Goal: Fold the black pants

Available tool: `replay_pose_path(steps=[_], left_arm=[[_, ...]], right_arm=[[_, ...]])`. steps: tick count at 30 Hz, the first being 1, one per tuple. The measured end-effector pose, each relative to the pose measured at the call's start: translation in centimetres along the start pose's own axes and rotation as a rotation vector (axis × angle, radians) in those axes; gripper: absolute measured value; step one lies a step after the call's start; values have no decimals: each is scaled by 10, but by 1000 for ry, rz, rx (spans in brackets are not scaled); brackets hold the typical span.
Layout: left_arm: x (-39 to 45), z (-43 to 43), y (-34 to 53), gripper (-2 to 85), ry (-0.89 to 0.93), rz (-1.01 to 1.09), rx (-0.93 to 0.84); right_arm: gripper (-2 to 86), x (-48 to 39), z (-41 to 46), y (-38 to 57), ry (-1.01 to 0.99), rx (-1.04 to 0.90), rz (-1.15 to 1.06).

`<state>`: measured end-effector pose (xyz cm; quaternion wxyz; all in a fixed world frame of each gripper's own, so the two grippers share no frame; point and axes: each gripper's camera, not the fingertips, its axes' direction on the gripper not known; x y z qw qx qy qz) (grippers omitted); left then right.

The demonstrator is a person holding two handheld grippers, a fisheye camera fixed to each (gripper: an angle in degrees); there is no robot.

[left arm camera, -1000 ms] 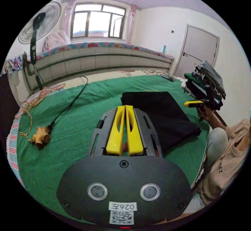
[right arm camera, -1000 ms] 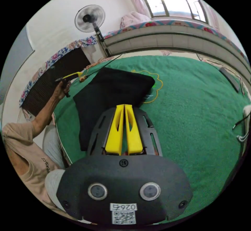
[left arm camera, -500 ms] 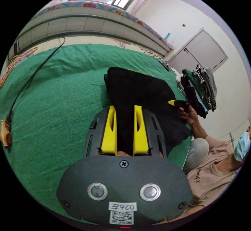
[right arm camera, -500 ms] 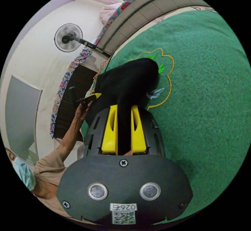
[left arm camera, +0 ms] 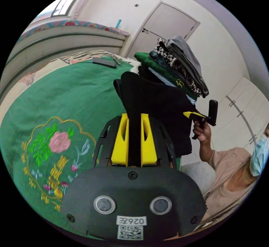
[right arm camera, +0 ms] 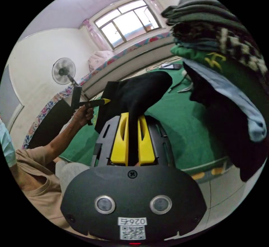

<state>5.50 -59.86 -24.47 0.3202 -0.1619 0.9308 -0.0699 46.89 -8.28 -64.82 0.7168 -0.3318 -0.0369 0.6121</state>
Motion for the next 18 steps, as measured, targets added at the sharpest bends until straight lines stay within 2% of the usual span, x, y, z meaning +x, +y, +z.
replay_pose_path(steps=[3,7,10,13,15,18], left_arm=[[26,73,-45,78,17,53,-56],[37,157,-67,95,-118,57,-308],[45,153,-51,82,-119,94,-269],[56,126,-22,51,-188,108,-163],[67,109,1,24,-206,101,-82],[87,111,40,-5,-189,121,-11]], right_arm=[[17,32,-34,27,89,83,160],[37,65,-37,56,121,9,292],[50,75,-51,80,54,27,306],[45,65,-83,96,125,128,273],[26,38,-117,112,228,319,166],[-2,7,-136,131,297,462,5]])
